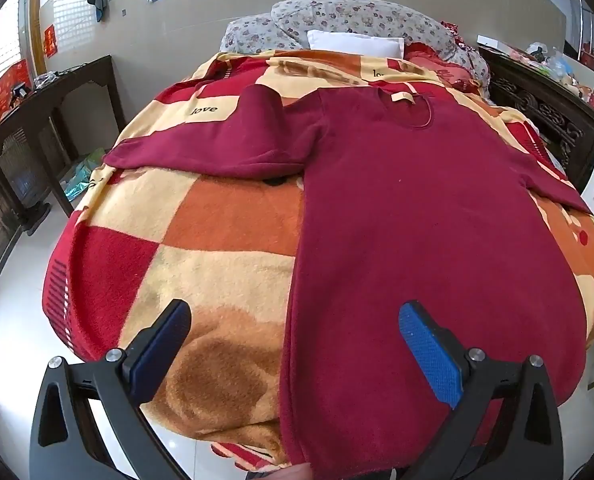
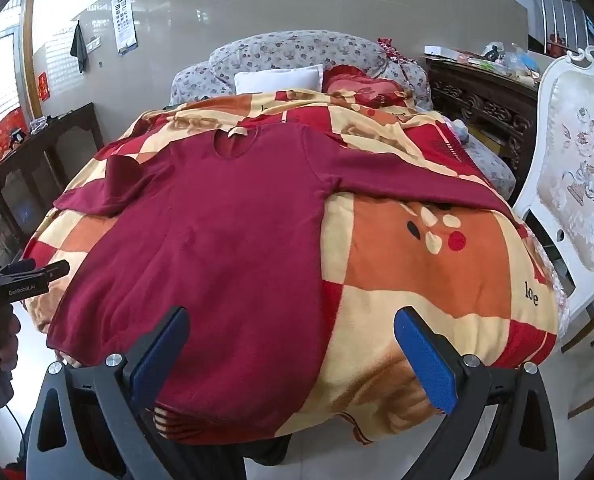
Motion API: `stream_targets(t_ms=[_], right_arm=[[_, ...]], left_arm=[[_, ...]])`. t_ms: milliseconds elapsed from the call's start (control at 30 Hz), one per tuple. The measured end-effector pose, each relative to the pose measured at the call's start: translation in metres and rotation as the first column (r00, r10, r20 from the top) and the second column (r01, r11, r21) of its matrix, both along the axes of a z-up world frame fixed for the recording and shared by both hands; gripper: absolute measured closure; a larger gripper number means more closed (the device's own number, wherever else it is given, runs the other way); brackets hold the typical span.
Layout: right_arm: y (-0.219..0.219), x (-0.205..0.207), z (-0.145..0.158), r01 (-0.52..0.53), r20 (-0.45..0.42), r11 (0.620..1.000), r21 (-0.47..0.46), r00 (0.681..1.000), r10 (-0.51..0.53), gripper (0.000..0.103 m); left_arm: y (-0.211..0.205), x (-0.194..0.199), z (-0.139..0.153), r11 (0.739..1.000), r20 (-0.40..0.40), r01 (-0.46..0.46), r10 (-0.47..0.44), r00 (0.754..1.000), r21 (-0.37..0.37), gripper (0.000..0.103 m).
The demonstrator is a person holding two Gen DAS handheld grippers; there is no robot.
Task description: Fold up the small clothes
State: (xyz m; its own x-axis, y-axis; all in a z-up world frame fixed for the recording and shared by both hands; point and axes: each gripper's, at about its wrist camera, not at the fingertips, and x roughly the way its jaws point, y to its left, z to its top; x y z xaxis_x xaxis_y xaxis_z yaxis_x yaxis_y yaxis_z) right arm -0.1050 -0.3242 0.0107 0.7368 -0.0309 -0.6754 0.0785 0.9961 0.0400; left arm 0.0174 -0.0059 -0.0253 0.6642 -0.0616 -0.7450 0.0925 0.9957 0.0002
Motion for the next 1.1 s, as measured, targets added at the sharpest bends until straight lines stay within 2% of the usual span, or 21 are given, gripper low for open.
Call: stream_targets(t_ms=[433, 733, 833, 1100], right_arm=[[-0.0001, -0.0048, 0.001, -0.004, 0.0, 1.0, -0.004, 1.0, 0.004, 0.0], [-0.001, -0.0046, 0.0013, -0.006, -0.033, 1.0, 0.003, 0.999, 0.007, 0.0], [0.0027, -0.0063, 0.0001, -0.007, 0.017, 1.0, -0.013, 1.0, 0.007, 0.0], [-0.0017, -0.0038, 0.0031, -0.005, 0.021, 1.0, -0.001, 1.0, 0.005, 0.0]], left_arm=[[-0.0015, -0.0017, 0.004, 1.0, 0.007, 0.004, -0.004, 1.0, 0.01, 0.0], [-0.0066, -0.0013, 0.0058, 1.0, 0.0, 0.007, -0.007, 1.0, 0.015, 0.0], [-0.0075, -0.0002, 0.0047, 1.0, -0.002, 0.006, -0.006, 1.0, 0.018, 0.0], [-0.0082, 0.0001, 0.0043, 1.0, -0.001, 0.005, -0.005, 1.0, 0.02, 0.0]])
